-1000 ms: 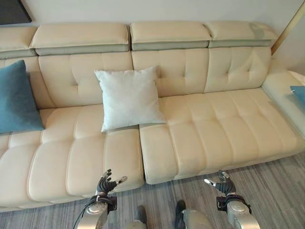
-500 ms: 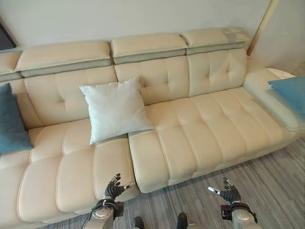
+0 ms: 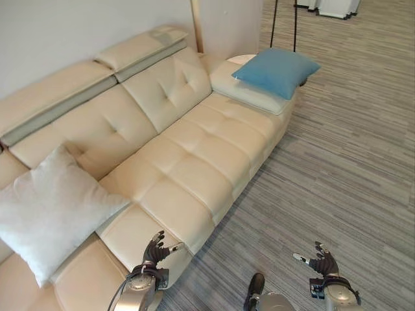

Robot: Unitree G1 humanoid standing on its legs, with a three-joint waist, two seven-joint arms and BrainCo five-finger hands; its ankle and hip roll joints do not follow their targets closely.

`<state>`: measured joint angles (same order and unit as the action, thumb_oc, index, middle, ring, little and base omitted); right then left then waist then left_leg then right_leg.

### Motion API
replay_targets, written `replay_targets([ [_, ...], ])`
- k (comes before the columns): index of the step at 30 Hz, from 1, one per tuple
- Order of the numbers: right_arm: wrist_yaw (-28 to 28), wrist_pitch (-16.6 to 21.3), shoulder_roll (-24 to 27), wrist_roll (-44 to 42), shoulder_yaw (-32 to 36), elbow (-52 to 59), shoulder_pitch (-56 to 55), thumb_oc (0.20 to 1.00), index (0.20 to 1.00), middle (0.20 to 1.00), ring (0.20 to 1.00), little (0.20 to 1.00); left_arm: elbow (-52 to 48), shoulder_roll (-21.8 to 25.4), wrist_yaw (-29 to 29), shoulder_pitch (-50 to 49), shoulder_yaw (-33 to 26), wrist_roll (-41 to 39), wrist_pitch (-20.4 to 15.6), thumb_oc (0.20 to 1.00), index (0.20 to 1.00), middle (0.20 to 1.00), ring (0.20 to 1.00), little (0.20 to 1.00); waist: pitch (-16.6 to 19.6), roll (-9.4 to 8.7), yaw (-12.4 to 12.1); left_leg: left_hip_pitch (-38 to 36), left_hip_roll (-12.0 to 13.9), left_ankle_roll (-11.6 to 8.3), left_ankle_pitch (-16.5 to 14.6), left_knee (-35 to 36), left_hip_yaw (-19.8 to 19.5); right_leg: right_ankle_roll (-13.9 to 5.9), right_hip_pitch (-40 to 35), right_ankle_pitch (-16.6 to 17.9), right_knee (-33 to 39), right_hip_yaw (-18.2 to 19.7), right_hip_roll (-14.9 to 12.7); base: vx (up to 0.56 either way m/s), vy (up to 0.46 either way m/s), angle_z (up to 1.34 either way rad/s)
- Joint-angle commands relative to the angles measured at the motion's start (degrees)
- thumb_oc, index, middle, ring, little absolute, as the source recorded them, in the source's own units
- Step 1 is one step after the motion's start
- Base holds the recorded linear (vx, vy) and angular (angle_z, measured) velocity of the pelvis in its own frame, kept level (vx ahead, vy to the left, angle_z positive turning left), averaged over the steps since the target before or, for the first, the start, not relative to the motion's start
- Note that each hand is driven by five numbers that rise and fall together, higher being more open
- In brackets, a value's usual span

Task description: Pick up all the scattered cushions and arrange them neatly on the sofa.

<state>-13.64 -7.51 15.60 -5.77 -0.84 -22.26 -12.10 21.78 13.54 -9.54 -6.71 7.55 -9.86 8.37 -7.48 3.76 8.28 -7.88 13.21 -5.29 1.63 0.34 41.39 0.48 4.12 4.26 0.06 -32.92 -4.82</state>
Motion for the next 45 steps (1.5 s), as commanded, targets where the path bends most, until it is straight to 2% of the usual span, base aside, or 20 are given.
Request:
replay_targets([
  [1, -1.08, 2.51, -0.47, -1.62, 1.53, 1.46, 2.53, 1.0, 1.0, 1.0, 1.0, 1.0, -2.7, 1.88, -0.61, 1.11, 0.84, 0.15, -2.54, 1.0, 1.0, 1.0, 1.0, 1.0, -1.54, -3.5, 0.42, -0.7, -2.9, -0.61, -3.45, -9.6, -4.22, -4.25, -5.98, -9.12, 0.69, 6.03, -0.13, 0.32, -0.501, -0.44],
  [2, -0.97, 2.5, 0.47, -1.63, 0.73, 1.92, 2.95, 1.0, 1.0, 1.0, 1.0, 1.0, -3.23, 2.01, -1.07, 1.33, 1.32, -1.09, -3.0, 1.0, 1.0, 1.0, 1.0, 1.0, -2.42, -3.75, -0.73, 1.94, -2.03, -0.74, -1.49, -16.75, -10.18, -2.68, -7.43, -10.54, 0.92, 8.61, 1.21, 0.4, -0.506, -1.0],
  [3, -0.56, 2.35, 1.52, -1.11, -0.52, 1.66, 3.77, 1.0, 1.0, 1.0, 1.0, 1.0, -4.41, 2.03, -1.66, 0.63, 1.52, -2.28, -3.43, 1.0, 1.0, 1.0, 1.0, 1.0, -2.7, -4.06, -2.53, 5.21, -4.57, 0.99, -2.55, -21.79, -20.09, -1.52, -8.37, -11.6, 1.07, 12.06, 2.35, 0.28, -0.331, -1.11],
  [4, -0.56, 2.35, 1.51, -1.11, -0.52, 1.65, 3.77, 1.0, 1.0, 1.0, 1.0, 1.0, -4.44, 2.05, -1.67, 0.61, 1.51, -2.28, -3.41, 1.0, 1.0, 1.0, 1.0, 1.0, -2.65, -4.06, -2.49, 5.35, -4.54, 1.04, -2.61, -21.92, -20.12, -1.5, -8.3, -11.6, 1.05, 12.03, 2.34, 0.26, -0.166, -1.38],
  [5, -0.3, 1.98, 2.07, -0.33, -1.52, 1.3, 4.62, 1.0, 1.0, 1.0, 1.0, 1.0, -4.59, 1.28, -1.95, -0.39, 1.42, -3.23, -3.38, 1.0, 1.0, 1.0, 1.0, 1.0, -2.94, -4.18, -4.69, 9.25, -10.56, 3.24, -6.57, -21.61, -29.56, -1.45, -8.82, -11.76, 0.76, 16.57, 2.8, 0.12, -0.024, -1.01],
  [6, -0.3, 1.99, 2.08, -0.33, -1.52, 1.26, 4.63, 1.0, 1.0, 1.0, 1.0, 1.0, -4.58, 1.27, -1.97, -0.4, 1.43, -3.24, -3.4, 1.0, 1.0, 1.0, 1.0, 1.0, -2.88, -4.18, -4.71, 9.25, -10.62, 3.32, -6.61, -21.55, -29.52, -1.5, -8.75, -11.82, 0.69, 16.6, 2.74, 0.14, -0.05, -1.3],
  [10, 0.28, 1.71, 2.13, 0.26, -1.85, 1.04, 4.48, 1.0, 1.0, 1.0, 1.0, 1.0, -4.89, 0.96, -2.16, -1.77, 0.52, -3.18, -3.23, 1.0, 1.0, 1.0, 1.0, 1.0, -2.51, -4.67, -6.6, 13.06, -15.47, 4.79, -6.57, -11.48, -39.59, -2.01, -9.13, -11.42, 1.76, 20.69, 2.75, 0.17, -0.047, -0.92],
  [14, 0.39, 1.6, 2.78, 0.98, -2.48, 0.91, 4.53, 1.0, 1.0, 1.0, 1.0, 1.0, -4.96, 1.43, -2.12, -2.15, 1.22, -1.88, -2.54, 1.0, 1.0, 1.0, 1.0, 1.0, -2.77, -2.92, -7.28, 17.27, -18.03, 2.13, 3.31, 4.1, -47.31, -1.67, -11.41, -12.25, 2.53, 23.31, 4.71, 0.27, 0.001, -0.44],
  [17, 0.56, 1.4, 2.77, 1.28, -2.87, 1.11, 5.18, 1.0, 1.0, 1.0, 1.0, 1.0, -5.15, 1.84, -2.56, -1.68, 0.93, -1.28, -2.57, 1.0, 1.0, 1.0, 1.0, 1.0, -2.78, -2.16, -7.87, 18.68, -18.88, 1.46, 5.09, 4.66, -48.12, -2.07, -12.93, -12.97, 3.28, 26.43, 5.65, 0.32, 0.11, -0.52],
  [22, 1.25, 1.4, 1.39, 1.49, -2.97, 0.89, 4.56, 1.0, 1.0, 1.0, 1.0, 1.0, -5.37, 1.97, -2.21, -1.89, 1.81, -1.82, -2.82, 1.0, 1.0, 1.0, 1.0, 1.0, -0.07, -2.79, -7.31, 16.34, -19.22, 3.81, 3.99, 4.66, -47.14, -3.69, -14.6, -15.35, 3.04, 28.29, 3.59, 0.42, 0.203, -0.6],
  [24, 1.74, 1.67, 0.55, 0.99, -3.23, 0.97, 4.4, 1.0, 1.0, 1.0, 1.0, 1.0, -6.05, 2.81, -1.99, -1.89, 1.93, -1.39, -2.68, 1.0, 1.0, 1.0, 1.0, 1.0, 0.46, -3.65, -7.05, 15.05, -19.38, 5.25, 2.53, 4.66, -45.48, -4.83, -13.19, -15.97, -1.63, 28.95, 2.34, 0.34, 0.181, -0.46],
  [26, 2.45, 1.59, -0.14, 1.86, -4.25, 1.06, 4.73, 1.0, 1.0, 1.0, 1.0, 1.0, -6.22, 3.94, -1.81, -1.76, 1.66, -1.56, -2.54, 1.0, 1.0, 1.0, 1.0, 1.0, 0.13, -4.15, -7.35, 13.11, -19.17, 7.39, -0.13, 4.66, -43.26, -6.32, -5.64, -15.07, -16.62, 28.66, 1.07, 0.26, 0.172, -0.59],
  [27, 2.45, 1.59, -0.14, 1.86, -4.24, 1.06, 4.73, 1.0, 1.0, 1.0, 1.0, 1.0, -6.21, 3.95, -1.81, -1.75, 1.66, -1.56, -2.54, 1.0, 1.0, 1.0, 1.0, 1.0, 0.18, -4.18, -7.4, 13.17, -19.19, 7.39, -0.13, 4.66, -43.2, -6.33, -5.49, -15.14, -16.78, 28.73, 1.05, 0.15, 0.147, -0.38],
  [28, 2.67, 1.54, -0.29, 2.42, -4.6, 1.15, 5.5, 1.0, 1.0, 1.0, 1.0, 1.0, -6.45, 4.47, -2.0, -1.55, 1.32, -1.74, -2.64, 1.0, 1.0, 1.0, 1.0, 1.0, -1.55, -4.1, -7.17, 11.01, -18.76, 8.4, -1.69, 4.66, -41.07, -8.08, -1.21, -10.53, -25.51, 25.4, -1.06, 0.17, 0.138, -0.53],
  [32, 2.66, 1.37, -1.07, 2.4, -4.28, 1.11, 5.0, 1.0, 1.0, 1.0, 1.0, 1.0, -6.43, 4.68, -1.88, -1.59, 0.85, -1.49, -2.54, 1.0, 1.0, 1.0, 1.0, 1.0, -2.81, -3.6, -7.26, 7.86, -18.26, 8.81, -3.95, 4.66, -39.05, -7.5, 2.08, -9.08, -29.39, 21.26, -4.07, 0.2, 0.113, -0.47],
  [33, 2.45, 1.11, -1.31, 2.22, -3.7, 0.78, 4.64, 1.0, 1.0, 1.0, 1.0, 1.0, -6.59, 4.68, -1.67, -1.36, 0.68, -1.72, -2.36, 1.0, 1.0, 1.0, 1.0, 1.0, -3.48, -2.94, -7.41, 6.97, -17.27, 8.44, -4.7, 4.66, -37.47, -6.62, 3.8, -10.13, -24.39, 18.48, -4.23, 0.19, 0.026, -0.24],
  [36, 2.3, 1.12, -1.51, 2.03, -3.2, 0.7, 4.61, 1.0, 1.0, 1.0, 1.0, 1.0, -6.76, 4.84, -1.23, -1.37, 0.54, -1.6, -2.48, 1.0, 1.0, 1.0, 1.0, 1.0, -4.14, -2.49, -7.65, 5.69, -16.52, 7.88, -5.75, 4.66, -36.31, -7.1, 4.22, -10.03, -18.16, 16.81, -4.04, 0.19, -0.015, -0.35],
  [37, 2.1, 0.97, -1.58, 1.82, -2.62, 0.52, 4.35, 1.0, 1.0, 1.0, 1.0, 1.0, -6.71, 4.95, -0.81, -1.34, 0.59, -1.1, -2.37, 1.0, 1.0, 1.0, 1.0, 1.0, -4.53, -2.35, -7.77, 5.04, -16.12, 7.54, -6.14, 4.66, -35.08, -7.71, 4.16, -5.86, -8.25, 16.53, -2.36, 0.22, -0.05, -0.18],
  [41, 1.9, 0.98, -2.0, 1.67, -1.85, 0.67, 3.38, 1.0, 1.0, 1.0, 1.0, 1.0, -6.85, 4.83, -0.53, -1.21, 0.54, 0.12, -2.18, 1.0, 1.0, 1.0, 1.0, 1.0, -4.51, -3.08, -7.55, 3.41, -16.2, 6.58, -7.3, 4.66, -34.06, -9.53, 5.37, -0.62, 3.42, 17.53, -0.65, 0.25, -0.112, -0.24],
  [45, 1.89, 0.81, -2.35, 2.22, -1.34, 1.06, 2.2, 1.0, 1.0, 1.0, 1.0, 1.0, -7.1, 4.25, -0.13, -1.49, 0.51, 1.12, -2.54, 1.0, 1.0, 1.0, 1.0, 1.0, -4.27, -3.47, -7.36, 0.67, -15.96, 5.83, -9.14, 4.66, -32.71, -10.8, 7.09, 0.69, 4.94, 14.87, -0.68, 0.31, -0.157, -0.03],
])
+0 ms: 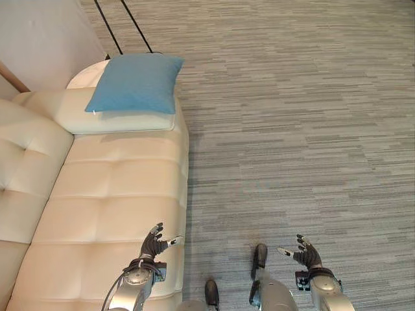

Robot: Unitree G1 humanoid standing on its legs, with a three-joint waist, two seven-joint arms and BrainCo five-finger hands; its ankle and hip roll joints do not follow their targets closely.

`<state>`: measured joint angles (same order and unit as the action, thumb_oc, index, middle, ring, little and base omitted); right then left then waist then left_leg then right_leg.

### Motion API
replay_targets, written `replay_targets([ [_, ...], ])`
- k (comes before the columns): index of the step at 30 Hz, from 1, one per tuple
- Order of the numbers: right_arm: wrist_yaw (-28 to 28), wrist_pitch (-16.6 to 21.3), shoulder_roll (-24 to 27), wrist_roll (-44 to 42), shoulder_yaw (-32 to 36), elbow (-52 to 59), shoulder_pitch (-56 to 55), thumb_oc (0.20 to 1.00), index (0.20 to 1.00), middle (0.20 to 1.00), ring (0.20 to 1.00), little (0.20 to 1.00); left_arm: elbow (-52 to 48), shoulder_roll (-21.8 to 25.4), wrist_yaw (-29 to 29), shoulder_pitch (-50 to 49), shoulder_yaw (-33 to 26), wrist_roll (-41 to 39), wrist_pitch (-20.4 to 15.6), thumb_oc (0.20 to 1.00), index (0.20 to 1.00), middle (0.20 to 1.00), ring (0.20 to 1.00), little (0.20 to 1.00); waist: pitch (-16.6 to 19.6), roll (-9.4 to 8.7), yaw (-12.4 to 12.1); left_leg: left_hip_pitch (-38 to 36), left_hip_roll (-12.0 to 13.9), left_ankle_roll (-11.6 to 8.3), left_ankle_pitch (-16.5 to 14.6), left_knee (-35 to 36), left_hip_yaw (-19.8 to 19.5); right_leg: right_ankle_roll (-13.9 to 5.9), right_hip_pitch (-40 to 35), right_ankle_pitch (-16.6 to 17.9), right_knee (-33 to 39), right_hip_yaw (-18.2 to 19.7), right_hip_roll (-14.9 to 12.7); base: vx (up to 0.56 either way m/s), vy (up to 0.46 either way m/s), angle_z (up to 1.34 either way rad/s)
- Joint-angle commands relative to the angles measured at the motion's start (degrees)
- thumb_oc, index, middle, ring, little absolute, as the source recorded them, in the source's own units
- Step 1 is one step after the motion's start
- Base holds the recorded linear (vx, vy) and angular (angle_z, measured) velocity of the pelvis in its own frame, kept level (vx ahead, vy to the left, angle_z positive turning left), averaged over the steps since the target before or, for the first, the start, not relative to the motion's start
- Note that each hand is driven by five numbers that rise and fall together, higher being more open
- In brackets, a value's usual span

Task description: Pick up all the scattered cushions and arrange them neatly on the sofa.

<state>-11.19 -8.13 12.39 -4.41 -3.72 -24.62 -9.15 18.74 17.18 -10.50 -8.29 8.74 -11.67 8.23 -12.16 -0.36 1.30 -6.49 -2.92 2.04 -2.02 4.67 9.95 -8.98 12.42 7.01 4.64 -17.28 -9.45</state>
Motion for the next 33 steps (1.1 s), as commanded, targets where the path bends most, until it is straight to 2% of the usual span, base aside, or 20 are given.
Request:
replay_targets([
  [1, -0.46, 1.48, 0.49, 0.67, 1.72, 3.5, -1.34, 1.0, 1.0, 1.0, 1.0, 1.0, -3.73, 0.21, 1.17, -0.08, -0.35, 3.03, -2.3, 1.0, 1.0, 1.0, 1.0, 1.0, 1.12, 0.7, -0.23, -1.97, 0.27, -1.78, -6.28, 0.33, -1.46, -0.79, -2.18, -2.7, 0.36, -0.62, 4.25, 0.35, -0.145, -0.14],
  [3, -0.71, 1.62, 0.88, 0.07, 1.78, 2.54, -1.47, 1.0, 1.0, 1.0, 1.0, 1.0, -2.67, -1.57, 0.91, -0.22, -0.13, 1.0, -2.03, 1.0, 1.0, 1.0, 1.0, 1.0, 2.85, 1.91, 0.47, -5.84, 2.34, -2.48, -7.6, 0.33, -2.06, 0.38, -5.27, -2.81, 0.31, -0.49, 6.1, 0.65, -0.307, -0.07],
  [6, -0.76, 1.94, 1.38, -0.79, 1.97, 2.27, -1.34, 1.0, 1.0, 1.0, 1.0, 1.0, -1.75, -2.66, 0.82, -0.29, -0.24, -1.72, -2.12, 1.0, 1.0, 1.0, 1.0, 1.0, 3.46, 2.61, 0.5, -5.55, 4.06, -3.58, -6.5, -3.99, -2.26, 1.73, -7.08, -4.78, -0.23, -0.96, 6.93, 0.36, -0.248, 0.15],
  [9, -0.62, 2.5, 2.36, -2.36, 1.74, 1.82, -0.49, 1.0, 1.0, 1.0, 1.0, 1.0, -0.9, -3.4, 0.65, -0.2, -0.66, -4.6, -2.18, 1.0, 1.0, 1.0, 1.0, 1.0, 3.17, 2.43, -0.17, -0.08, 5.97, -5.79, -0.95, -20.44, -2.61, 4.46, -11.47, -7.89, 0.36, -0.94, 8.37, 0.29, -0.307, -0.16],
  [10, -0.39, 2.57, 3.58, -2.54, 1.78, 2.09, -0.1, 1.0, 1.0, 1.0, 1.0, 1.0, -0.81, -3.27, 0.45, 0.15, -0.6, -5.5, -2.21, 1.0, 1.0, 1.0, 1.0, 1.0, 1.87, 1.55, -1.36, 4.17, 5.22, -5.93, 2.42, -29.86, -4.34, 5.98, -13.9, -9.48, 0.36, -0.44, 8.56, 0.22, -0.269, -0.12],
  [12, -0.42, 2.11, 4.0, -2.25, 1.85, 1.9, 0.22, 1.0, 1.0, 1.0, 1.0, 1.0, -1.03, -3.3, -0.21, 0.26, -0.7, -6.36, -2.21, 1.0, 1.0, 1.0, 1.0, 1.0, 1.14, 0.96, -1.76, 7.41, 4.97, -5.47, 1.84, -33.17, -5.05, 6.8, -15.43, -11.05, 0.36, -0.23, 8.47, 0.25, -0.202, -0.01],
  [14, -0.5, 1.78, 4.07, -2.08, 1.84, 1.76, 0.44, 1.0, 1.0, 1.0, 1.0, 1.0, -0.89, -3.47, -0.42, 0.23, -0.83, -6.54, -1.97, 1.0, 1.0, 1.0, 1.0, 1.0, 0.79, 0.31, -2.02, 9.89, 4.07, -4.53, 0.78, -32.61, -4.86, 6.89, -15.51, -10.8, 0.36, -0.38, 7.67, 0.13, -0.084, -0.23],
  [15, -0.69, 1.56, 4.21, -2.09, 2.05, 1.86, 0.37, 1.0, 1.0, 1.0, 1.0, 1.0, -0.97, -3.58, -0.8, 0.23, -1.02, -6.82, -1.72, 1.0, 1.0, 1.0, 1.0, 1.0, 0.73, -0.29, -2.16, 11.95, 3.59, -3.6, -1.78, -28.23, -4.5, 6.53, -15.95, -11.13, 0.36, -0.47, 7.02, 0.16, -0.039, -0.2],
  [17, -0.58, 1.3, 4.26, -2.02, 2.16, 1.76, 0.31, 1.0, 1.0, 1.0, 1.0, 1.0, -0.97, -3.65, -0.65, -0.2, -1.28, -6.62, -1.55, 1.0, 1.0, 1.0, 1.0, 1.0, 1.02, -0.75, -2.43, 12.74, 2.95, -3.14, -2.97, -23.13, -4.44, 6.3, -16.82, -11.92, 0.36, -0.36, 6.64, 0.27, -0.03, 0.08],
  [18, -0.65, 1.18, 4.43, -1.75, 1.86, 1.69, 0.19, 1.0, 1.0, 1.0, 1.0, 1.0, -1.12, -3.71, -0.84, -0.48, -1.23, -6.47, -1.44, 1.0, 1.0, 1.0, 1.0, 1.0, 1.3, -0.75, -2.67, 13.09, 1.79, -3.18, -1.01, -13.89, -5.68, 6.05, -17.47, -12.02, 0.36, -0.62, 6.64, 0.25, 0.018, 0.23],
  [19, -0.57, 1.07, 4.47, -1.55, 1.61, 1.35, 0.29, 1.0, 1.0, 1.0, 1.0, 1.0, -1.0, -3.83, -0.71, -0.58, -1.1, -6.4, -1.27, 1.0, 1.0, 1.0, 1.0, 1.0, 1.45, -0.65, -2.96, 12.68, 1.46, -3.27, -0.33, -11.05, -6.73, 6.07, -18.22, -12.4, 0.36, -0.38, 6.86, 0.3, 0.024, 0.11],
  [21, -0.68, 1.1, 4.84, -0.54, 1.17, 0.64, 0.39, 1.0, 1.0, 1.0, 1.0, 1.0, -0.51, -3.85, -0.67, -0.49, -0.86, -5.19, -1.06, 1.0, 1.0, 1.0, 1.0, 1.0, 2.19, 0.27, -2.88, 15.19, 1.82, -5.59, 7.2, 0.33, -9.36, 6.31, -19.33, -13.77, 0.36, -0.8, 7.97, 0.34, 0.053, -0.04],
  [22, -0.68, 1.11, 4.84, -0.55, 1.17, 0.62, 0.4, 1.0, 1.0, 1.0, 1.0, 1.0, -0.51, -3.85, -0.67, -0.49, -0.86, -5.18, -1.06, 1.0, 1.0, 1.0, 1.0, 1.0, 2.23, 0.24, -2.84, 15.23, 1.79, -5.61, 7.21, 0.33, -9.39, 6.31, -19.31, -13.8, 0.36, -0.84, 7.96, 0.42, 0.11, 0.14],
  [23, -0.76, 0.77, 5.16, -0.22, 1.1, 0.12, 0.53, 1.0, 1.0, 1.0, 1.0, 1.0, -0.25, -3.5, -0.81, -0.23, -1.01, -4.69, -1.08, 1.0, 1.0, 1.0, 1.0, 1.0, 2.34, 0.42, -2.71, 18.57, 1.81, -7.04, 7.44, 0.33, -9.08, 6.2, -20.63, -14.42, 0.36, -0.71, 8.17, 0.23, 0.07, 0.2],
  [25, -0.79, 0.49, 5.24, 0.15, 1.0, -0.12, 0.76, 1.0, 1.0, 1.0, 1.0, 1.0, -0.18, -3.43, -0.92, -0.25, -1.19, -4.62, -1.07, 1.0, 1.0, 1.0, 1.0, 1.0, 2.48, 0.39, -2.88, 18.45, 2.05, -7.2, 8.15, 0.33, -8.08, 5.94, -21.8, -14.8, 0.36, -0.35, 8.0, 0.39, 0.128, 0.11],
  [28, 0.04, 0.35, 3.72, 0.97, 0.38, -0.51, 0.9, 1.0, 1.0, 1.0, 1.0, 1.0, 0.2, -3.2, -1.3, -0.5, -1.39, -5.37, -1.09, 1.0, 1.0, 1.0, 1.0, 1.0, 4.98, -0.64, -3.22, 15.69, 0.73, -4.79, 7.96, 0.33, -7.96, 4.39, -25.16, -15.85, 0.36, 0.88, 6.15, 0.63, 0.252, -0.19],
  [29, 0.04, 0.36, 3.69, 0.98, 0.37, -0.52, 0.9, 1.0, 1.0, 1.0, 1.0, 1.0, 0.2, -3.17, -1.3, -0.5, -1.39, -5.38, -1.1, 1.0, 1.0, 1.0, 1.0, 1.0, 4.95, -0.71, -3.23, 15.63, 0.67, -4.76, 7.92, 0.33, -7.92, 4.35, -25.22, -15.88, 0.36, 0.89, 6.08, 0.5, 0.241, -0.12],
  [30, 0.34, 0.51, 2.73, 0.32, 0.3, -0.11, 0.4, 1.0, 1.0, 1.0, 1.0, 1.0, -0.14, -2.57, -1.45, -0.86, -1.49, -5.36, -0.86, 1.0, 1.0, 1.0, 1.0, 1.0, 5.42, -1.57, -3.22, 13.97, -0.08, -2.85, 6.48, 0.33, -7.7, 3.43, -24.33, -15.93, -5.38, 1.6, 4.2, 0.34, 0.178, -0.06],
  [31, 0.34, 0.51, 2.71, 0.32, 0.3, -0.11, 0.39, 1.0, 1.0, 1.0, 1.0, 1.0, -0.13, -2.55, -1.45, -0.86, -1.49, -5.36, -0.87, 1.0, 1.0, 1.0, 1.0, 1.0, 5.47, -1.6, -3.29, 14.01, -0.1, -2.81, 6.47, 0.33, -7.62, 3.39, -24.08, -16.14, -5.79, 1.7, 4.1, 0.49, 0.28, -0.06],
  [33, 0.7, 0.29, 2.46, 0.75, -0.38, -0.17, 0.37, 1.0, 1.0, 1.0, 1.0, 1.0, -0.37, -1.44, -1.55, -0.8, -1.33, -4.59, -0.48, 1.0, 1.0, 1.0, 1.0, 1.0, 4.92, -1.82, -3.1, 12.07, -0.67, -0.79, 4.43, 0.33, -7.61, 2.52, -18.25, -13.81, -18.2, 2.39, 2.02, 0.26, 0.218, -0.19],
])
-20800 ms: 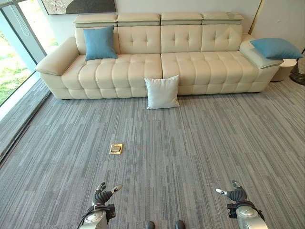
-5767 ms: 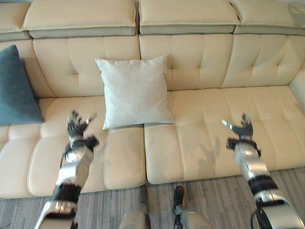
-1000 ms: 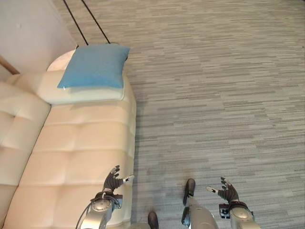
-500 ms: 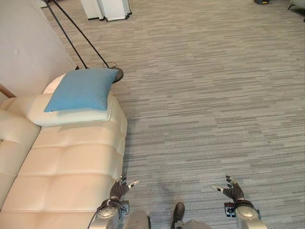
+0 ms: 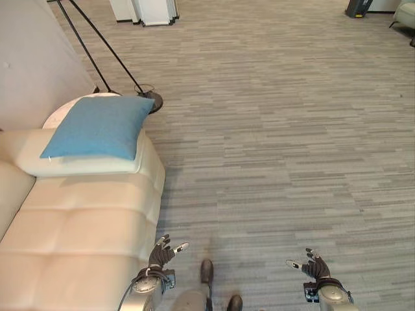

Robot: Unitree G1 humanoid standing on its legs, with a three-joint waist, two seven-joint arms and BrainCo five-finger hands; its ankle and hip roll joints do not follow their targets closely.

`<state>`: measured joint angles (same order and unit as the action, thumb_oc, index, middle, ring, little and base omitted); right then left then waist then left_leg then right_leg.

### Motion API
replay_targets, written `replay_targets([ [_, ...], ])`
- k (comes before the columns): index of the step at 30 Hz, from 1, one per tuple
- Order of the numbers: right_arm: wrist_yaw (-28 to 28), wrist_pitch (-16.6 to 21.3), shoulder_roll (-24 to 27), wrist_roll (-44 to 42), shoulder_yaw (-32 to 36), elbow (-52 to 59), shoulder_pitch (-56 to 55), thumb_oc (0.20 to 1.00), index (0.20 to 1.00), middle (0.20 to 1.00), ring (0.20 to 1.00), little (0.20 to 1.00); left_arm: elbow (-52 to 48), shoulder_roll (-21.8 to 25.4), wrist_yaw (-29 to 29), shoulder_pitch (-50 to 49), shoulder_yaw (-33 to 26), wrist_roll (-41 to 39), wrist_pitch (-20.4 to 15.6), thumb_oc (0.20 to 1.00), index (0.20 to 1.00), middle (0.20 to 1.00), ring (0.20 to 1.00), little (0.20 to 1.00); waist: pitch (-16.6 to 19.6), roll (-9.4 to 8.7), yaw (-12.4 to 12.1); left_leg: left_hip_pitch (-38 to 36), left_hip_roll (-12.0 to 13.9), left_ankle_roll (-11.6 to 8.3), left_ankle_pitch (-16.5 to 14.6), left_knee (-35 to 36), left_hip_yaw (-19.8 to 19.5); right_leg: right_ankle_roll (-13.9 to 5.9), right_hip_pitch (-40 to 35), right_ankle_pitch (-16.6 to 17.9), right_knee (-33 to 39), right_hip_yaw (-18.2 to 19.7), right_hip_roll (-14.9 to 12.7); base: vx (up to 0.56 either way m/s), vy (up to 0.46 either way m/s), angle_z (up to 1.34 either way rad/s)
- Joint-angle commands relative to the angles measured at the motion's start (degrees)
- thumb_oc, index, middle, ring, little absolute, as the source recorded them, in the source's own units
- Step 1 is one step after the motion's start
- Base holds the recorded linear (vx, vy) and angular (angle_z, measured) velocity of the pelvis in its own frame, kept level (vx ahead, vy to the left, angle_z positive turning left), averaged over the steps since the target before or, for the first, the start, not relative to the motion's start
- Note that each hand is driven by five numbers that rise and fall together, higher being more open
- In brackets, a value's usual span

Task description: Pick up all the scattered cushions and arrange them neatly on the sofa.

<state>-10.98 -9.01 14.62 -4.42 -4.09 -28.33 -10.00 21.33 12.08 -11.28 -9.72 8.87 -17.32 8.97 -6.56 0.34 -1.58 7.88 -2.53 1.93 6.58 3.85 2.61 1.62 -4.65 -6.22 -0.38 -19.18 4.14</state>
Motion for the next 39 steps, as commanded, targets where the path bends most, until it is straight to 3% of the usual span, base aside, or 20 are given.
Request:
replay_targets([
  [1, 0.68, 1.18, 0.02, 0.81, -0.17, 3.75, 1.21, 1.0, 1.0, 1.0, 1.0, 1.0, -3.05, 3.99, -0.95, 0.59, -1.49, 1.12, -1.2, 1.0, 1.0, 1.0, 1.0, 1.0, -1.23, -2.8, -0.11, -3.2, -1.51, 0.23, -5.21, 1.15, 0.17, -8.88, 2.21, 1.71, -19.52, 4.85, -12.87, 0.23, 0.241, -0.21],
  [3, 0.77, 0.98, -0.12, 1.05, -0.33, 3.66, 1.46, 1.0, 1.0, 1.0, 1.0, 1.0, -3.5, 4.8, -1.07, 0.89, -1.33, 1.5, -1.04, 1.0, 1.0, 1.0, 1.0, 1.0, -2.91, -2.85, 0.55, -5.54, -2.43, 1.88, -6.81, 1.15, 0.91, -9.79, 6.29, 7.59, -28.94, 5.36, -15.53, 0.31, 0.261, -0.17],
  [4, 0.63, 0.87, -0.57, 0.7, -0.04, 3.29, 1.03, 1.0, 1.0, 1.0, 1.0, 1.0, -3.46, 5.12, -0.86, 0.87, -1.26, 1.81, -1.05, 1.0, 1.0, 1.0, 1.0, 1.0, -3.83, -2.41, 1.15, -7.29, -2.41, 2.5, -8.3, 1.15, 0.44, -8.99, 9.46, 7.67, -32.5, 7.08, -15.04, 0.28, 0.183, 0.04],
  [7, 0.49, 0.83, -0.52, 0.24, 0.21, 2.87, 0.83, 1.0, 1.0, 1.0, 1.0, 1.0, -3.66, 5.14, -0.88, 1.14, -1.32, 1.44, -1.2, 1.0, 1.0, 1.0, 1.0, 1.0, -5.11, -1.5, 0.95, -8.68, -1.73, 2.45, -8.96, 1.15, 0.61, -7.83, 14.45, 4.88, -31.11, 8.65, -12.72, 0.23, 0.091, 0.32],
  [9, 0.2, 0.83, -0.62, -0.89, 1.23, 2.79, 0.56, 1.0, 1.0, 1.0, 1.0, 1.0, -3.4, 5.07, -0.35, 1.35, -1.54, 1.28, -1.15, 1.0, 1.0, 1.0, 1.0, 1.0, -6.57, -0.35, 1.1, -11.38, -0.91, 2.01, -10.42, 1.15, 0.9, -7.58, 16.95, 4.24, -20.82, 7.64, -11.31, 0.26, 0.016, 0.02],
  [11, 0.0, 0.76, -0.53, -1.12, 1.46, 2.99, 0.5, 1.0, 1.0, 1.0, 1.0, 1.0, -3.38, 5.19, -0.18, 1.33, -1.56, 1.3, -1.13, 1.0, 1.0, 1.0, 1.0, 1.0, -6.92, -0.16, 1.12, -12.1, -0.64, 1.71, -10.85, 1.15, 0.94, -7.98, 17.02, 5.23, -16.33, 8.26, -10.52, 0.22, -0.034, -0.27],
  [13, -0.26, 0.79, -0.54, -1.36, 2.14, 3.15, 0.21, 1.0, 1.0, 1.0, 1.0, 1.0, -3.3, 5.2, 0.28, 1.49, -1.78, 2.01, -1.12, 1.0, 1.0, 1.0, 1.0, 1.0, -7.18, -0.51, 1.4, -13.66, -0.53, 0.86, -11.99, 1.15, 1.2, -9.56, 17.31, 9.14, -2.27, 9.62, -8.78, 0.33, -0.108, -0.02],
  [15, -0.26, 0.76, -0.56, -1.04, 3.22, 3.54, -0.8, 1.0, 1.0, 1.0, 1.0, 1.0, -3.14, 5.42, 1.01, 1.37, -2.21, 3.36, -1.45, 1.0, 1.0, 1.0, 1.0, 1.0, -6.9, -1.23, 1.79, -16.6, -0.75, -0.16, -13.91, 1.15, 0.76, -11.55, 18.39, 10.83, 5.38, 9.96, -8.29, 0.45, -0.149, 0.02],
  [18, -0.2, 0.68, -0.53, -0.78, 3.82, 3.4, -1.51, 1.0, 1.0, 1.0, 1.0, 1.0, -3.06, 5.05, 1.51, 1.0, -2.11, 3.8, -1.64, 1.0, 1.0, 1.0, 1.0, 1.0, -6.15, -1.08, 2.31, -19.27, -0.51, -0.57, -15.44, 1.15, -0.14, -11.79, 18.57, 11.2, 5.38, 10.95, -7.7, 0.4, -0.119, 0.02],
  [21, 0.07, 0.93, -0.48, -1.63, 4.68, 2.59, -3.01, 1.0, 1.0, 1.0, 1.0, 1.0, -2.77, 4.22, 1.9, 0.23, -1.89, 3.99, -1.28, 1.0, 1.0, 1.0, 1.0, 1.0, -3.81, -0.81, 3.35, -23.42, 0.88, -0.94, -17.53, 0.43, -1.94, -10.24, 15.47, 12.54, 5.38, 12.01, -6.43, 0.66, -0.25, 0.5],
  [23, 0.06, 1.32, 0.86, -1.85, 4.4, 0.1, -1.67, 1.0, 1.0, 1.0, 1.0, 1.0, -1.33, 3.14, 1.72, 0.81, -1.67, 1.89, -1.25, 1.0, 1.0, 1.0, 1.0, 1.0, -2.41, 0.58, 3.58, -21.56, 3.61, -3.31, -11.31, -10.26, -1.91, -8.04, 12.43, 10.64, 3.22, 10.8, -4.84, 0.66, -0.305, 0.44],
  [24, 0.06, 1.34, 0.85, -1.86, 4.4, 0.07, -1.63, 1.0, 1.0, 1.0, 1.0, 1.0, -1.31, 3.15, 1.71, 0.85, -1.67, 1.89, -1.26, 1.0, 1.0, 1.0, 1.0, 1.0, -2.35, 0.46, 3.6, -21.32, 3.49, -3.29, -11.29, -10.45, -1.95, -8.04, 12.53, 10.76, 3.31, 10.81, -4.96, 0.34, -0.195, 0.14],
  [26, 0.25, 2.81, 1.86, -4.86, 4.7, -0.51, -0.59, 1.0, 1.0, 1.0, 1.0, 1.0, -0.25, 2.92, 1.94, 1.72, -1.25, 0.49, -1.61, 1.0, 1.0, 1.0, 1.0, 1.0, -3.12, -0.18, 2.92, -13.26, 3.89, -4.84, -4.74, -26.49, -1.55, -5.98, 7.68, 8.68, 5.08, 8.48, -4.97, 0.35, -0.273, 0.05],
  [28, 0.11, 2.25, 2.54, -4.49, 4.5, -1.36, -0.04, 1.0, 1.0, 1.0, 1.0, 1.0, -0.19, 3.28, 2.19, 2.11, -1.17, 0.31, -1.42, 1.0, 1.0, 1.0, 1.0, 1.0, -3.54, -0.99, 2.22, -10.4, 4.87, -4.58, -4.75, -29.39, 0.77, -5.11, 5.78, 6.53, 5.38, 6.97, -5.24, 0.33, -0.249, 0.33],
  [30, -0.18, 1.75, 2.9, -4.08, 4.36, -1.99, 0.49, 1.0, 1.0, 1.0, 1.0, 1.0, -0.09, 3.03, 2.1, 2.44, -1.37, -0.15, -1.19, 1.0, 1.0, 1.0, 1.0, 1.0, -3.81, -1.45, 1.64, -7.93, 6.32, -4.26, -7.53, -26.75, 3.76, -5.1, 3.96, 4.4, 5.38, 5.53, -5.98, 0.31, -0.155, 0.6],
  [34, 0.04, 1.2, 2.8, -4.04, 4.71, -1.2, 0.13, 1.0, 1.0, 1.0, 1.0, 1.0, -0.61, 2.75, 2.25, 1.34, -1.65, -0.34, -1.04, 1.0, 1.0, 1.0, 1.0, 1.0, -4.22, -2.66, 0.9, -5.54, 5.02, -2.84, -11.69, -17.43, 5.01, -5.54, 2.22, 3.01, 5.38, 2.95, -8.01, 0.23, -0.03, 0.62],
  [35, -0.02, 1.14, 2.84, -3.66, 4.45, -1.08, -0.03, 1.0, 1.0, 1.0, 1.0, 1.0, -0.63, 2.63, 2.16, 1.07, -1.53, -0.25, -1.03, 1.0, 1.0, 1.0, 1.0, 1.0, -3.98, -2.29, 0.88, -5.26, 5.09, -3.47, -11.38, -12.07, 4.25, -5.73, 1.76, 2.06, 5.38, 2.35, -7.99, 0.36, 0.034, 0.68],
  [36, 0.0, 0.9, 2.65, -2.79, 3.92, -0.96, -0.26, 1.0, 1.0, 1.0, 1.0, 1.0, -0.9, 2.31, 1.75, 0.53, -1.66, 0.01, -0.94, 1.0, 1.0, 1.0, 1.0, 1.0, -3.92, -1.65, 0.45, -2.75, 5.28, -5.02, -5.43, -3.97, 4.09, -5.55, 0.19, 0.85, 5.38, 0.3, -7.86, 0.39, 0.051, 0.66],
  [37, -0.15, 0.74, 2.68, -2.28, 3.65, -0.98, -0.3, 1.0, 1.0, 1.0, 1.0, 1.0, -0.92, 2.29, 1.59, 0.43, -1.76, 0.11, -0.79, 1.0, 1.0, 1.0, 1.0, 1.0, -3.82, -1.5, 0.33, -1.7, 5.08, -5.54, -2.91, -0.31, 3.95, -5.35, -0.78, 0.26, 5.38, -0.69, -7.86, 0.35, 0.077, 0.72],
  [39, -0.24, 0.64, 2.74, -1.61, 3.12, -1.43, -0.28, 1.0, 1.0, 1.0, 1.0, 1.0, -0.81, 2.53, 1.32, 0.44, -2.23, 0.9, -0.81, 1.0, 1.0, 1.0, 1.0, 1.0, -4.05, -1.33, 0.23, 2.58, 4.98, -6.63, -2.44, 1.15, 6.13, -5.15, -2.2, -0.65, 5.38, -2.52, -7.84, 0.22, 0.086, 0.97],
])
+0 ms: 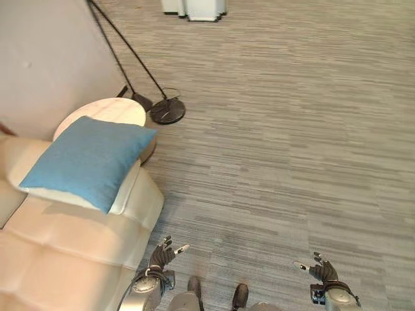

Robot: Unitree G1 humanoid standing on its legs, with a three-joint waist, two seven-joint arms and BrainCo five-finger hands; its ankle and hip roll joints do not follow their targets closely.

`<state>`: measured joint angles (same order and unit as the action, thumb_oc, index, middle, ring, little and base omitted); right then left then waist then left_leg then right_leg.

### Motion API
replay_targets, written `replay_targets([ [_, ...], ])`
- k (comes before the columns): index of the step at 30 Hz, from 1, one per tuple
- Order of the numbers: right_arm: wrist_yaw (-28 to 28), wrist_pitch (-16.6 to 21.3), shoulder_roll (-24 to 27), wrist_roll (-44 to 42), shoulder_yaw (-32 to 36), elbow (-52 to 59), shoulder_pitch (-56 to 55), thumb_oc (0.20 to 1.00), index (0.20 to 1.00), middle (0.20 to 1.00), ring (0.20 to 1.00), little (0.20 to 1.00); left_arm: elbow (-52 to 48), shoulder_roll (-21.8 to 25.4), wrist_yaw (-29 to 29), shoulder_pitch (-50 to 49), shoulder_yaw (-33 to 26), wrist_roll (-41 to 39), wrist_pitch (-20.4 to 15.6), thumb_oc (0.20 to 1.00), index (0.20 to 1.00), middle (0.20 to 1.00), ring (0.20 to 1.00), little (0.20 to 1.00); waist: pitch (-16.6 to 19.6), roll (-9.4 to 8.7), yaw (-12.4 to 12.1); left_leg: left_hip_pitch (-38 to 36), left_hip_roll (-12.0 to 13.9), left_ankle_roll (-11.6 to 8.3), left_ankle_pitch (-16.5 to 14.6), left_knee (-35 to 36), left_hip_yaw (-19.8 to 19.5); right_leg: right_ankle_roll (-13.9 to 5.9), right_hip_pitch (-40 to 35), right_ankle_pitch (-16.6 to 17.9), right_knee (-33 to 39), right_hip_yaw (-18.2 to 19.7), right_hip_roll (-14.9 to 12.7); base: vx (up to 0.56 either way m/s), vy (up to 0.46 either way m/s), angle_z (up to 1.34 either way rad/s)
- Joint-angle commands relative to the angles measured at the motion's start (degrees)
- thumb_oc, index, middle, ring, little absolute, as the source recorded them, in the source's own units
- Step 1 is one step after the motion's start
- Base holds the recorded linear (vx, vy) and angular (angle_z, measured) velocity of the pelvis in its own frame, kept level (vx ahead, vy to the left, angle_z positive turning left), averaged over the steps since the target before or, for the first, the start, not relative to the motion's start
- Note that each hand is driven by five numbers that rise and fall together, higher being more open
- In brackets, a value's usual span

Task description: Pick up all the scattered cushions and arrange them neatly on the sofa.

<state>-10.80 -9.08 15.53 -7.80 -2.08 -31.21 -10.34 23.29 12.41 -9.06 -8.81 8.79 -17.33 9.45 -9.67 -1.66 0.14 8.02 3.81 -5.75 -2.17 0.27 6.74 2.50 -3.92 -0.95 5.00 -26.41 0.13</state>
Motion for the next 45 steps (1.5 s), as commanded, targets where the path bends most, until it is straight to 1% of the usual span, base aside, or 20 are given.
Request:
replay_targets([
  [1, -0.42, 0.73, 1.82, 1.77, 1.07, 1.4, 0.09, 1.0, 1.0, 1.0, 1.0, 1.0, -2.8, 2.22, -0.9, -0.48, -2.19, 0.92, -1.28, 1.0, 1.0, 1.0, 1.0, 1.0, -0.83, 0.64, -1.39, 2.57, -1.4, 1.05, 6.34, 4.73, 1.92, -6.04, -2.86, -5.94, 0.0, 4.62, -3.85, 0.2, 0.105, 0.93],
  [3, 0.19, -0.39, 1.84, 3.81, -0.04, 1.04, 0.45, 1.0, 1.0, 1.0, 1.0, 1.0, -2.89, 2.13, -0.85, -1.39, -3.45, 0.93, -1.27, 1.0, 1.0, 1.0, 1.0, 1.0, 0.24, 0.78, -2.51, 3.13, -1.08, 0.96, 8.41, 4.73, 6.8, -6.64, -5.67, -6.49, 0.0, 2.95, -3.73, 0.41, 0.21, 0.64],
  [7, 0.99, -0.64, 1.15, 5.8, -1.02, 1.25, 0.63, 1.0, 1.0, 1.0, 1.0, 1.0, -2.71, 2.27, -1.34, -2.57, -4.09, 0.89, -0.91, 1.0, 1.0, 1.0, 1.0, 1.0, 2.46, -0.69, -4.0, 1.16, -3.7, 3.26, 7.69, 4.73, 4.53, -8.45, -8.89, -6.52, -1.88, 1.6, -6.39, 0.49, 0.28, 0.23],
  [9, 1.28, -0.7, -0.11, 5.65, -1.07, 1.43, 0.71, 1.0, 1.0, 1.0, 1.0, 1.0, -2.59, 3.07, -1.56, -2.25, -3.96, 1.6, -0.47, 1.0, 1.0, 1.0, 1.0, 1.0, 2.75, -1.53, -4.25, -0.99, -4.95, 4.8, 5.73, 4.73, 4.34, -9.4, -7.71, -5.33, -9.02, 2.1, -9.05, 0.45, 0.318, 0.17],
  [12, 1.2, -0.05, -1.11, 5.34, -1.97, 2.17, 1.67, 1.0, 1.0, 1.0, 1.0, 1.0, -3.64, 5.17, -2.18, -1.61, -3.55, 2.85, -0.53, 1.0, 1.0, 1.0, 1.0, 1.0, 0.75, -2.12, -3.27, -5.51, -7.76, 8.98, 1.23, 4.73, 2.24, -11.79, 0.9, 4.94, -31.2, 6.13, -14.57, 0.39, 0.384, 0.54],
  [15, 1.01, -0.11, -1.25, 5.63, -2.4, 1.98, 2.41, 1.0, 1.0, 1.0, 1.0, 1.0, -3.66, 5.9, -2.56, -0.65, -3.16, 3.29, -0.66, 1.0, 1.0, 1.0, 1.0, 1.0, -0.43, -1.17, -2.59, -7.31, -7.46, 9.51, 0.1, 4.73, 0.72, -10.29, 6.66, 2.16, -34.34, 11.22, -12.25, 0.19, 0.138, 0.98],
  [16, 0.81, -0.26, -1.44, 5.18, -2.07, 2.37, 2.24, 1.0, 1.0, 1.0, 1.0, 1.0, -4.22, 6.1, -2.53, -0.45, -3.06, 3.03, -0.67, 1.0, 1.0, 1.0, 1.0, 1.0, -1.19, -0.06, -2.21, -8.54, -6.77, 9.67, 0.72, 4.73, -0.21, -8.83, 8.83, 0.9, -31.45, 11.75, -11.28, 0.23, 0.08, 0.91],
  [19, 0.58, -0.3, -1.41, 4.71, -1.8, 2.25, 2.22, 1.0, 1.0, 1.0, 1.0, 1.0, -4.48, 6.16, -2.37, -0.36, -2.84, 2.84, -0.84, 1.0, 1.0, 1.0, 1.0, 1.0, -1.76, 0.68, -1.93, -10.07, -6.31, 9.43, 0.2, 4.73, -1.7, -8.43, 9.55, -0.29, -24.79, 13.58, -9.48, 0.21, -0.009, 0.48],
  [20, 0.44, -0.39, -1.55, 4.27, -1.66, 2.08, 2.06, 1.0, 1.0, 1.0, 1.0, 1.0, -4.19, 6.16, -2.23, -0.18, -2.59, 2.93, -0.91, 1.0, 1.0, 1.0, 1.0, 1.0, -2.12, 0.79, -1.71, -11.15, -5.98, 9.08, -0.35, 4.73, -2.61, -8.98, 10.26, 0.64, -15.15, 17.14, -6.84, 0.33, -0.096, 0.41],
  [23, 0.62, -0.47, -1.42, 4.39, -1.4, 2.22, 1.25, 1.0, 1.0, 1.0, 1.0, 1.0, -4.31, 6.59, -1.89, -0.47, -3.04, 3.31, -0.97, 1.0, 1.0, 1.0, 1.0, 1.0, -2.45, 0.13, -1.61, -12.79, -6.16, 8.47, -1.26, 4.73, -3.98, -10.74, 11.86, 4.84, -4.05, 21.24, -5.76, 0.26, -0.113, 0.35],
  [25, 0.81, -0.46, -1.38, 4.49, -1.33, 2.3, 0.99, 1.0, 1.0, 1.0, 1.0, 1.0, -4.25, 6.62, -1.67, -0.65, -3.24, 3.51, -1.07, 1.0, 1.0, 1.0, 1.0, 1.0, -2.59, -0.01, -1.46, -13.52, -5.98, 8.14, -1.66, 4.73, -4.63, -11.3, 11.87, 6.21, -1.2, 21.63, -5.65, 0.24, -0.136, 0.33],
  [27, 1.25, -0.62, -1.27, 5.09, -1.01, 2.96, 0.03, 1.0, 1.0, 1.0, 1.0, 1.0, -4.13, 6.55, -1.41, -0.99, -3.37, 4.09, -1.18, 1.0, 1.0, 1.0, 1.0, 1.0, -2.65, -0.32, -0.67, -15.39, -5.82, 7.34, -2.71, 4.73, -6.97, -11.94, 13.8, 6.85, 0.0, 26.5, -4.81, 0.41, -0.263, 0.34],
  [30, 1.72, -0.45, -0.93, 4.97, -0.87, 2.92, -0.58, 1.0, 1.0, 1.0, 1.0, 1.0, -3.11, 6.0, -1.17, -1.19, -3.05, 3.67, -1.13, 1.0, 1.0, 1.0, 1.0, 1.0, -1.79, -0.58, -0.18, -18.04, -4.86, 6.55, -4.11, 4.73, -9.98, -11.4, 12.15, 7.43, -0.28, 28.18, -4.52, 0.29, -0.232, 0.73],
  [32, 1.94, -0.4, -0.87, 4.93, -0.98, 2.58, -0.51, 1.0, 1.0, 1.0, 1.0, 1.0, -2.52, 5.46, -1.37, -1.61, -3.52, 3.18, -1.03, 1.0, 1.0, 1.0, 1.0, 1.0, -1.22, -0.4, -0.2, -19.5, -3.64, 5.98, -4.43, 4.73, -10.33, -10.78, 11.84, 6.83, -1.5, 27.17, -4.03, 0.49, -0.493, 0.49],
  [33, 2.05, 0.06, 0.37, 4.63, -1.36, 2.0, 0.83, 1.0, 1.0, 1.0, 1.0, 1.0, -1.23, 3.83, -1.78, -1.69, -4.28, 0.0, -0.96, 1.0, 1.0, 1.0, 1.0, 1.0, 0.18, 0.28, -0.17, -18.47, -0.48, 4.55, -1.69, 0.39, -11.47, -8.43, 10.24, 4.17, -3.39, 24.74, -2.52, 0.59, -0.692, 0.44],
  [36, 2.11, 0.61, 1.51, 3.69, -1.83, 2.08, 1.34, 1.0, 1.0, 1.0, 1.0, 1.0, -0.46, 3.06, -1.53, -1.44, -4.08, -1.87, -1.29, 1.0, 1.0, 1.0, 1.0, 1.0, -0.27, -0.53, -0.7, -12.71, -0.94, 3.99, 2.3, -10.93, -12.79, -6.86, 6.04, 3.07, -0.86, 21.92, -2.17, 0.31, -0.464, 0.62],
  [39, 2.19, 0.45, 2.85, 3.86, -2.11, 1.93, 2.1, 1.0, 1.0, 1.0, 1.0, 1.0, -1.18, 3.0, -1.88, -0.99, -4.01, -3.37, -1.55, 1.0, 1.0, 1.0, 1.0, 1.0, -2.64, -1.49, -1.83, -4.62, -2.08, 4.49, 3.96, -25.26, -9.3, -5.27, 2.34, 1.24, 0.0, 18.65, -2.66, 0.11, -0.269, 0.5],
  [42, 2.21, -0.45, 3.31, 4.6, -2.16, 1.8, 2.4, 1.0, 1.0, 1.0, 1.0, 1.0, -1.84, 2.97, -1.61, -1.26, -4.38, -3.64, -1.38, 1.0, 1.0, 1.0, 1.0, 1.0, -3.29, -1.41, -2.97, -0.95, -3.52, 4.9, 0.71, -23.87, -6.32, -4.87, 0.35, -0.98, 0.0, 15.68, -2.86, 0.19, -0.226, 0.72],
  [43, 2.28, -0.56, 3.11, 4.57, -1.99, 2.32, 2.12, 1.0, 1.0, 1.0, 1.0, 1.0, -1.76, 2.9, -1.52, -1.67, -4.59, -3.29, -1.18, 1.0, 1.0, 1.0, 1.0, 1.0, -3.14, -1.27, -3.2, 0.33, -4.39, 5.34, -0.88, -16.14, -4.18, -5.0, -0.41, -2.21, 0.0, 13.43, -3.1, 0.12, -0.069, 0.71],
  [45, 2.22, -0.63, 2.97, 4.73, -2.2, 2.72, 1.89, 1.0, 1.0, 1.0, 1.0, 1.0, -1.56, 2.89, -1.32, -1.87, -4.38, -2.51, -0.79, 1.0, 1.0, 1.0, 1.0, 1.0, -3.07, -1.13, -3.32, 0.44, -4.64, 5.4, 0.19, -11.2, -3.56, -5.03, -0.82, -2.66, 0.0, 12.11, -2.9, 0.21, -0.072, 0.7],
])
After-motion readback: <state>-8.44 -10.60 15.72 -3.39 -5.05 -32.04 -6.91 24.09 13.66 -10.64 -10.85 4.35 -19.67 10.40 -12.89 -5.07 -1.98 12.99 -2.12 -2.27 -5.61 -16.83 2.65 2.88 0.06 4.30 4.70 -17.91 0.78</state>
